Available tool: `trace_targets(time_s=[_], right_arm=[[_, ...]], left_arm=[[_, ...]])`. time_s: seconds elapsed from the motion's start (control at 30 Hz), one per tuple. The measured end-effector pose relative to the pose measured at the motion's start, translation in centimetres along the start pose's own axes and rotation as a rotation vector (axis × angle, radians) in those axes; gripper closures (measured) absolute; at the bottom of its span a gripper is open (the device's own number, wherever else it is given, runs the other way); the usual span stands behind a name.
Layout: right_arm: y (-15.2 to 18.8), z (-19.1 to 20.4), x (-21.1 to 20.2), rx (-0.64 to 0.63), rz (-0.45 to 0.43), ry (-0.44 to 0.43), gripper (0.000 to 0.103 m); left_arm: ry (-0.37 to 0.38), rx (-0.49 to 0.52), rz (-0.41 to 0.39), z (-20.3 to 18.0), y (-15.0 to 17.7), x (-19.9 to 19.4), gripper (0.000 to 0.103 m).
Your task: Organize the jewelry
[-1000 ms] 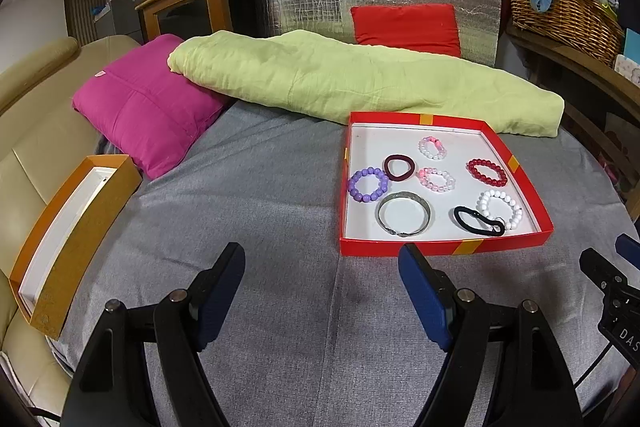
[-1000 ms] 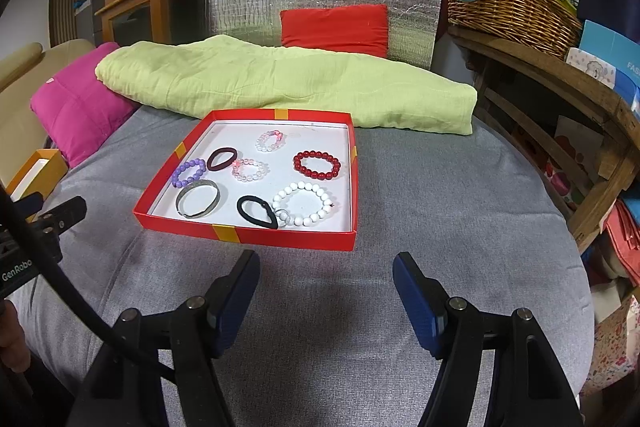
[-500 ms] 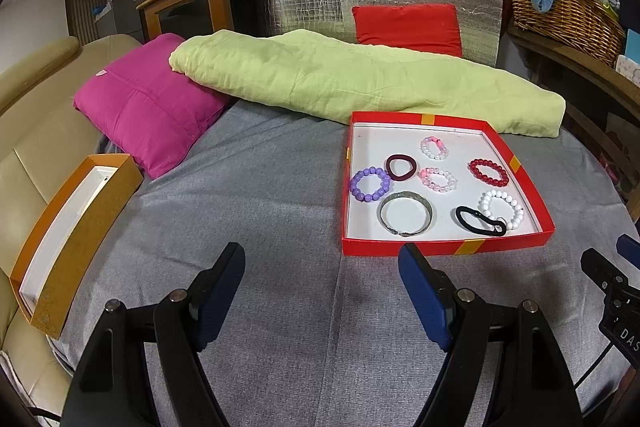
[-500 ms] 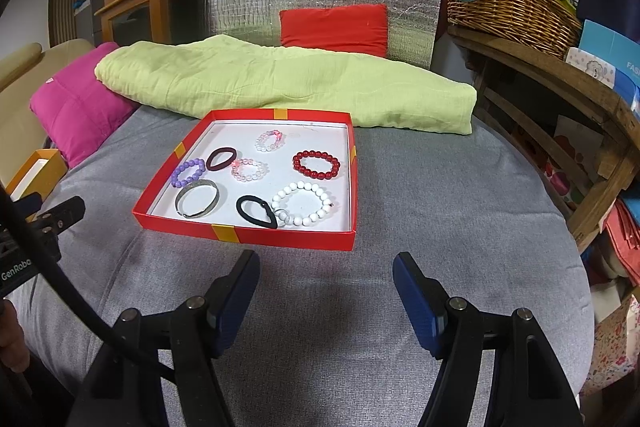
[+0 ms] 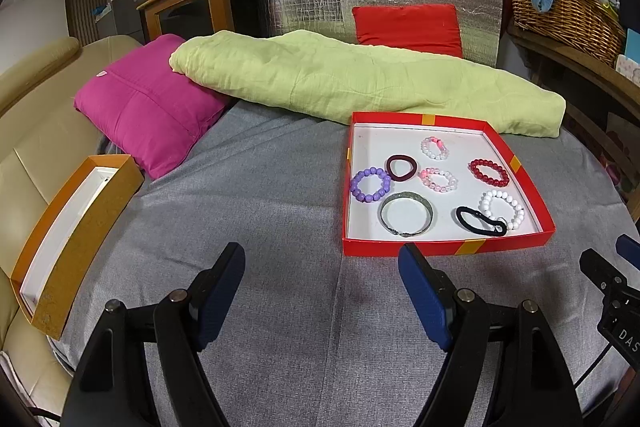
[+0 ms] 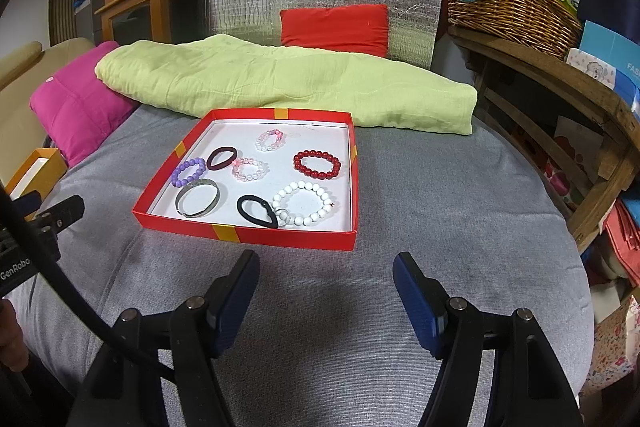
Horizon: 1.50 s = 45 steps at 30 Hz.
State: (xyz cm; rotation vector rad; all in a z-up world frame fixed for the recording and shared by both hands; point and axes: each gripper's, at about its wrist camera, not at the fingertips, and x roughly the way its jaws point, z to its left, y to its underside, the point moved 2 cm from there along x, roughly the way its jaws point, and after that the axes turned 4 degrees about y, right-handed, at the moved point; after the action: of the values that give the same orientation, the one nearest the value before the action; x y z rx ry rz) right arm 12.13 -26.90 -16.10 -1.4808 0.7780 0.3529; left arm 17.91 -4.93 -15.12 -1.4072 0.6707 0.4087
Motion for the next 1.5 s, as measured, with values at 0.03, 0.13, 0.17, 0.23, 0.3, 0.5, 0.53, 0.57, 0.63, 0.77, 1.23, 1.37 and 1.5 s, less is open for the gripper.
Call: trace_targets(time_s=[0.03, 0.13, 0.17, 0.23, 0.3, 0.5, 0.53, 0.57, 0.63, 0.77, 1.23, 1.37, 1.5], right_arm=[[0.0, 0.0, 0.0, -0.001, 0.0, 0.001, 0.03], [0.0, 0.0, 0.0, -0.002, -0.001, 0.002, 0.03], [0.0, 0.1, 0.0, -0.001, 0.0, 0.001, 0.03], [0.0, 0.1, 0.0, 0.0, -0.001, 0.003, 0.03], [0.0, 0.1, 0.1, 0.001, -0.002, 0.003, 0.03], [0.1, 0.6, 0.4, 0.004, 0.008, 0.004, 0.03], [0.0, 0.7, 0.4, 0.004, 0.008, 0.005, 0.03], [0.0, 0.8, 0.4, 0.003, 0.006, 0.006, 0.03], [0.0, 1.0, 0.4, -0.001, 0.006, 0.009, 0.03], [-0.1, 1.4, 0.5, -0.006, 0.007, 0.014, 0.03], [-0.1, 1.7, 0.5, -0.008, 0.005, 0.012, 0.03], [-0.2, 1.5, 0.4, 0.0, 0.002, 0.011, 0.03], [-0.2, 1.5, 0.4, 0.002, 0.001, 0.012, 0.03]], left_arm=[[0.0, 0.0, 0.001, 0.0, 0.0, 0.0, 0.023], [-0.001, 0.0, 0.001, 0.0, 0.0, 0.1, 0.023], [0.0, -0.001, 0.001, 0.0, 0.0, 0.1, 0.023], [0.003, -0.003, 0.001, 0.0, -0.1, 0.1, 0.023], [0.002, -0.003, 0.0, 0.1, -0.1, 0.1, 0.023], [-0.004, -0.001, -0.01, 0.3, -0.1, -0.2, 0.023], [-0.003, -0.001, -0.012, 0.4, -0.2, -0.3, 0.023], [0.0, -0.001, -0.014, 0.4, -0.2, -0.3, 0.023], [0.0, 0.001, -0.018, 0.5, -0.2, -0.4, 0.023], [-0.004, -0.002, -0.025, 0.9, -0.2, -0.7, 0.023], [-0.009, -0.004, -0.027, 1.0, -0.2, -0.7, 0.023], [-0.01, -0.004, -0.028, 1.0, -0.2, -0.7, 0.023], [-0.011, -0.005, -0.029, 1.0, -0.1, -0.7, 0.023]])
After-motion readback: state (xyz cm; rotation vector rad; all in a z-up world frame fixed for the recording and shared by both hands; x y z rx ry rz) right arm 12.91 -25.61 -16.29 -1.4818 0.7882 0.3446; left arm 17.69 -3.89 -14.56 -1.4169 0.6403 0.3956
